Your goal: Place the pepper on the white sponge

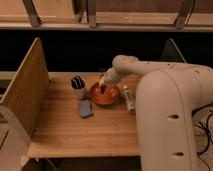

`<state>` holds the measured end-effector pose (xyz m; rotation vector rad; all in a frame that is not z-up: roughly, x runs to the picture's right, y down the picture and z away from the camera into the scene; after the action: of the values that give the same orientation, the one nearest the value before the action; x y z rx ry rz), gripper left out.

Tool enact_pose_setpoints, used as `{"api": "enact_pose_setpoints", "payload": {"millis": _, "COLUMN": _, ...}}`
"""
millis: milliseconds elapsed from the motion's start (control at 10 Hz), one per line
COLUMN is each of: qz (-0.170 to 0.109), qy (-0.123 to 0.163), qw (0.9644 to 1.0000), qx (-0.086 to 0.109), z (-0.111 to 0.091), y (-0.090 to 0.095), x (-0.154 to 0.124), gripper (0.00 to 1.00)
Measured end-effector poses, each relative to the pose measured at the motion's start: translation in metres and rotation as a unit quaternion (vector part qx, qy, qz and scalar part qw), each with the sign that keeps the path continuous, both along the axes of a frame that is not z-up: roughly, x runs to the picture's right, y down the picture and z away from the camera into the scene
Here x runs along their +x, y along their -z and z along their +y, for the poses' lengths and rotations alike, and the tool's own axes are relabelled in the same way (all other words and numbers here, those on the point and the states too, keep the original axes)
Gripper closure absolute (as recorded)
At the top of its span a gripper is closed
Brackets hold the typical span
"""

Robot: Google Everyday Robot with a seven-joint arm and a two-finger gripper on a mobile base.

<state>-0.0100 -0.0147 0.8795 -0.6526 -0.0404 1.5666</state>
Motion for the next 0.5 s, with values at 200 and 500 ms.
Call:
{"api": "enact_pose_setpoints", "payload": {"millis": 200, "qz": -0.019, "qy": 0.025, "qw": 0.9995, "qx": -0.002, "z": 0.022, "y": 0.020, "x": -0.015, "gripper": 1.00}}
{"api": "enact_pose_setpoints", "payload": {"millis": 500, "qz": -0.043, "qy": 0.059, "qw": 0.9971, "qx": -0.023, "z": 0.063, "y": 0.039, "x": -0.033, "gripper": 1.00}}
